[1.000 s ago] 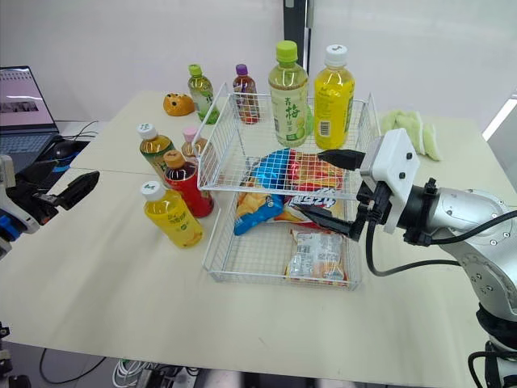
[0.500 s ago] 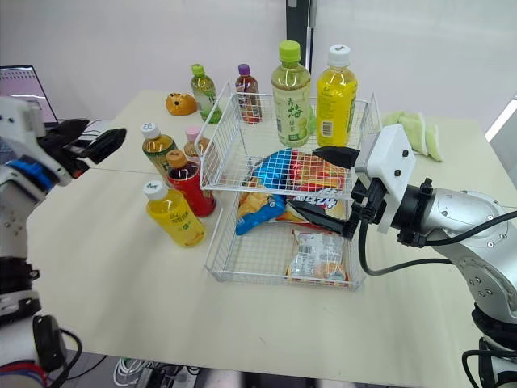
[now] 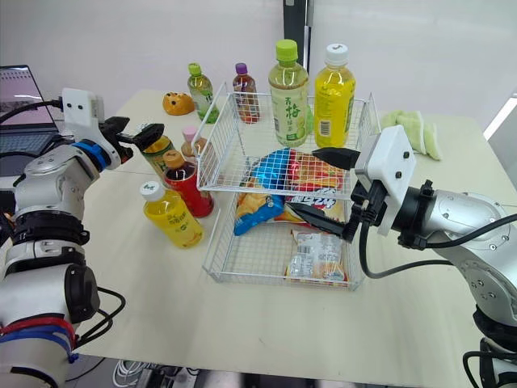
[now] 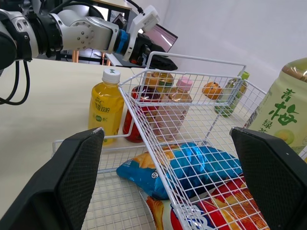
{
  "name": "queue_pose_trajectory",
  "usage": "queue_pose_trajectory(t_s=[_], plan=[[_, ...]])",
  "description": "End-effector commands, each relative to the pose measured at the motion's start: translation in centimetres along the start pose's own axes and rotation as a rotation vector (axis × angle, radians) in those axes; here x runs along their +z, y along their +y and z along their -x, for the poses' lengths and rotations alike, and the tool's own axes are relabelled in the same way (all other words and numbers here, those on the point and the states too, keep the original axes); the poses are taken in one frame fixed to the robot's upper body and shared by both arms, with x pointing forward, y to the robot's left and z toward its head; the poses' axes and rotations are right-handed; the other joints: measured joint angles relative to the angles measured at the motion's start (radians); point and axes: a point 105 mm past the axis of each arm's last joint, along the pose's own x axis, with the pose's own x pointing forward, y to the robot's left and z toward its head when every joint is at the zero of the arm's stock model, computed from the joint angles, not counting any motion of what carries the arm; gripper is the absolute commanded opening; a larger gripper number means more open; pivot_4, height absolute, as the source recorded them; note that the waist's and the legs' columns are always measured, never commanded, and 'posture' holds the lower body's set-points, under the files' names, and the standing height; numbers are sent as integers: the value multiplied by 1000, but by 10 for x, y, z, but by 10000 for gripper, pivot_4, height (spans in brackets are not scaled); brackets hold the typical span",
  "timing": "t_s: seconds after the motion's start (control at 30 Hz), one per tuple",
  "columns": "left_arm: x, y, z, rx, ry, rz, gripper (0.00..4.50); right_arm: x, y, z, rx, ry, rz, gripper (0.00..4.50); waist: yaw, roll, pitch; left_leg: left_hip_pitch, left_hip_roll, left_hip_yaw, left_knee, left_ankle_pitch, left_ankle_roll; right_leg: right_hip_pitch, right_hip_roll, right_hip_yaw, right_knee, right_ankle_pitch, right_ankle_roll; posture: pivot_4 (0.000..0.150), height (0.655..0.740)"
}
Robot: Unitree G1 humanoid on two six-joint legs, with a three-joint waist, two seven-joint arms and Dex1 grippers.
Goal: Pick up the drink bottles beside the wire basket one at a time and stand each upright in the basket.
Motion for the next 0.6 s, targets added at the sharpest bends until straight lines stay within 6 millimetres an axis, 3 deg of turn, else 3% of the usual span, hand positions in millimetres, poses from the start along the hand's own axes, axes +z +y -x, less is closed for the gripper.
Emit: queue_pose_trajectory(t_s=[0.03, 0.07, 0.17, 0.43, 0.6], plan=[[14, 0, -6, 11, -28, -11, 44852, 9, 1, 4, -8, -25, 30, 45000, 0, 0, 0, 0, 0, 0, 0, 0, 0, 0, 0, 0, 0, 0, 0, 1500, 7155], [12, -1, -7, -3, -17, -15, 44852, 9, 1, 4, -7, -27, 29, 45000, -1, 0, 0, 0, 0, 0, 0, 0, 0, 0, 0, 0, 0, 0, 0, 1500, 7155], [9, -3, -11, 0, 6, -22, 38864, 9, 2, 3, -3, -31, 26, 45000, -1, 0, 0, 0, 0, 0, 0, 0, 0, 0, 0, 0, 0, 0, 0, 1500, 7155], [8, -2, -12, 16, 2, -30, 13912, 11, 3, 3, 0, -37, 17, 45000, 0, 0, 0, 0, 0, 0, 0, 0, 0, 0, 0, 0, 0, 0, 0, 1500, 7155], [24, 10, -1, 30, -46, -59, 13605, 12, 3, 6, -7, -35, 22, 45000, -1, 0, 0, 0, 0, 0, 0, 0, 0, 0, 0, 0, 0, 0, 0, 1500, 7155]])
